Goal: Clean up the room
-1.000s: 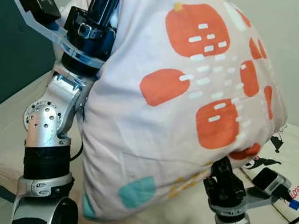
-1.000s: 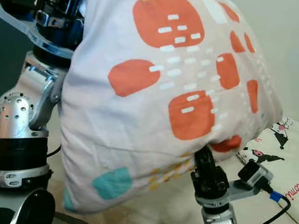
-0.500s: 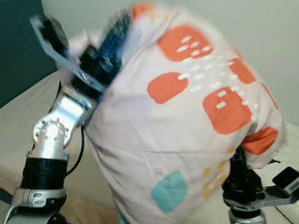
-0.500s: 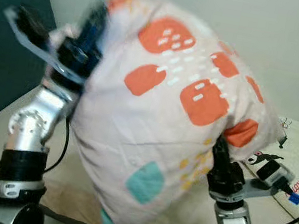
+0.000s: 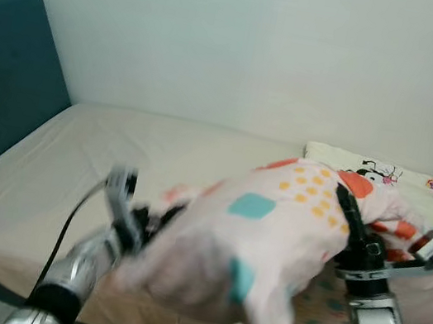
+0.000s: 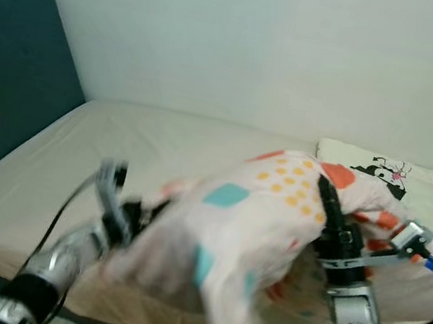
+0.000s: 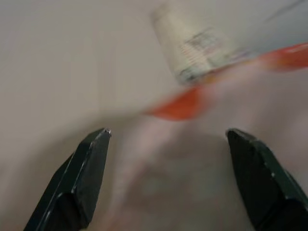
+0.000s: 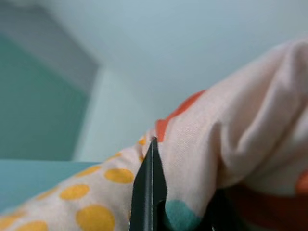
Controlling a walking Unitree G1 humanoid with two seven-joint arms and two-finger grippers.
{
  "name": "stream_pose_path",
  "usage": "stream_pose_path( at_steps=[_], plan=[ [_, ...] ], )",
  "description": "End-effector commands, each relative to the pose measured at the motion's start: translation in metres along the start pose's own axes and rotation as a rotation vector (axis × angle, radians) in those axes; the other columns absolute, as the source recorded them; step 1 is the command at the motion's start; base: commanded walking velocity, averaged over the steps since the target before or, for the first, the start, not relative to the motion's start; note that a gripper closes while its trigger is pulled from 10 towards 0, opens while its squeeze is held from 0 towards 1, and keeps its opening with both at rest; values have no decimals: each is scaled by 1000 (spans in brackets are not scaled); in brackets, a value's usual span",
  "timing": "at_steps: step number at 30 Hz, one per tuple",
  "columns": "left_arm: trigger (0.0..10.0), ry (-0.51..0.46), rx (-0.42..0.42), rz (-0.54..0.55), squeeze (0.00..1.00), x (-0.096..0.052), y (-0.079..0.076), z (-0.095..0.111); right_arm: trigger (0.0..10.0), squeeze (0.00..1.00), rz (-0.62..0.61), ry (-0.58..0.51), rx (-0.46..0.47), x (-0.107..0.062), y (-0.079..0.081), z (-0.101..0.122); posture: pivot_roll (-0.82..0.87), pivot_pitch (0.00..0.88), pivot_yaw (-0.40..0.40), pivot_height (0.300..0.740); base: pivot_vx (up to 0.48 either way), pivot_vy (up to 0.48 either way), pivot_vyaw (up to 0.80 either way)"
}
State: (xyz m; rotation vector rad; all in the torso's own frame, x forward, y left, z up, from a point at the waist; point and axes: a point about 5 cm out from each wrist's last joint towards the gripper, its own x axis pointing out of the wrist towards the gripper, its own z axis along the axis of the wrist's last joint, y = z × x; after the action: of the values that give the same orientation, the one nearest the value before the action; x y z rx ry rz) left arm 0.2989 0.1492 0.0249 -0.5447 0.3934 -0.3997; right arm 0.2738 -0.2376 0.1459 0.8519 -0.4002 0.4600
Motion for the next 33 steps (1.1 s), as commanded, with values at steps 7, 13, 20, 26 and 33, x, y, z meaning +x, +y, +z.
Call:
stream_pose_path(
  at_steps=[7,13,20,26,33],
  plan=[
    [10000,100,-88,623,1000,-77,85,-47,0,0,-223,110,-282,2,-21,1,-21,0,13,740,0,0,0],
    [10000,265,-46,728,0,-105,92,-83,0,0,-239,379,-381,-2,-23,-40,-20,0,7,740,0,0,265],
    [10000,404,0,700,0,-115,82,-117,0,0,-205,603,-396,-17,-16,-99,-8,0,-9,740,0,0,794],
    [10000,490,28,694,0,-116,73,-133,0,0,-139,694,-385,-21,-4,-133,-4,0,-14,740,0,0,794],
    [10000,512,-7,697,0,-113,70,-136,0,0,-132,708,-391,-20,-2,-139,-4,0,-11,740,-268,0,794]
  ],
)
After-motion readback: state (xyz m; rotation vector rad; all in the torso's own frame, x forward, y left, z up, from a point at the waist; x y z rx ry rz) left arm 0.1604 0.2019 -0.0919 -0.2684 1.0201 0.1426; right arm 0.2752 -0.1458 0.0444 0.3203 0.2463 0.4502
